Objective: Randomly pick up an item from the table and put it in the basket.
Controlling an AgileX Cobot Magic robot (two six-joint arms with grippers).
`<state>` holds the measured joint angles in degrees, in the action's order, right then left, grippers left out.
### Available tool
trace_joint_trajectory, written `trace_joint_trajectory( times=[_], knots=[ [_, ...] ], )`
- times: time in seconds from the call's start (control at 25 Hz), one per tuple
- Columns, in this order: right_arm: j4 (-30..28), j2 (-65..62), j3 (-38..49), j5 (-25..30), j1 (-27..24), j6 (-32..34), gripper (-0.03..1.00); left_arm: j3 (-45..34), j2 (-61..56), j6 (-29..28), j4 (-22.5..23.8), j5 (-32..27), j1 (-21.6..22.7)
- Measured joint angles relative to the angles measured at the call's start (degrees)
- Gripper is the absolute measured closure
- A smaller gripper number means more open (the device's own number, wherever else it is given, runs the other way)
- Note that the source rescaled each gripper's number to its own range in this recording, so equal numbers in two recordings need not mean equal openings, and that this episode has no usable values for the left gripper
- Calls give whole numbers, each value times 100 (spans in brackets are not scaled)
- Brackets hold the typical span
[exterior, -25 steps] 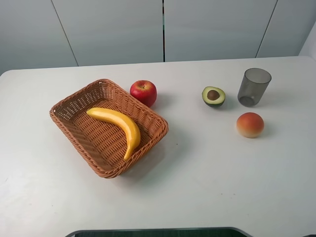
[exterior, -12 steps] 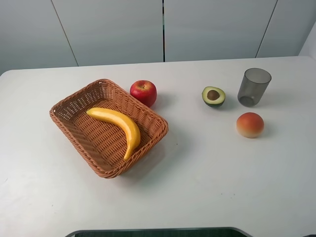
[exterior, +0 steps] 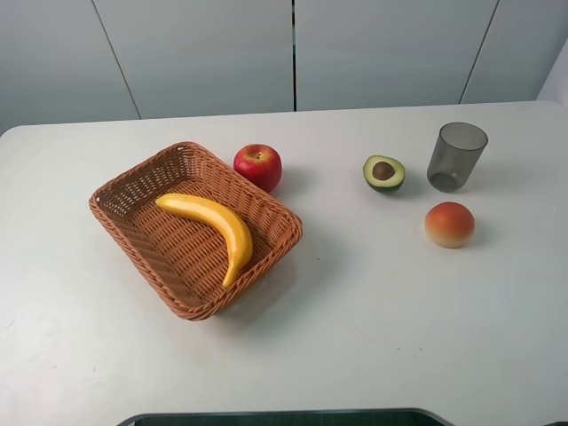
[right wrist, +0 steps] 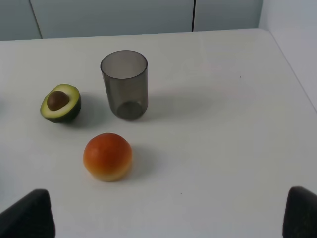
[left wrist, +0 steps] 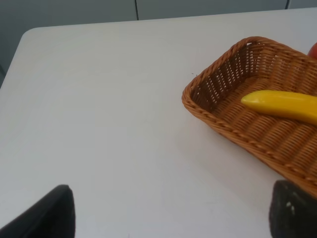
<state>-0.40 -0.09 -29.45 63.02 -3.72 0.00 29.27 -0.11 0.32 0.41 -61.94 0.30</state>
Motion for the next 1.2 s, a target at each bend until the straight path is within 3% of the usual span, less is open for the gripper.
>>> trace_joint_trajectory(
  times=[1.2],
  knots=[
    [-20,0,0,0,0,68,-3,0,0,-32,0,0,0]
  ],
)
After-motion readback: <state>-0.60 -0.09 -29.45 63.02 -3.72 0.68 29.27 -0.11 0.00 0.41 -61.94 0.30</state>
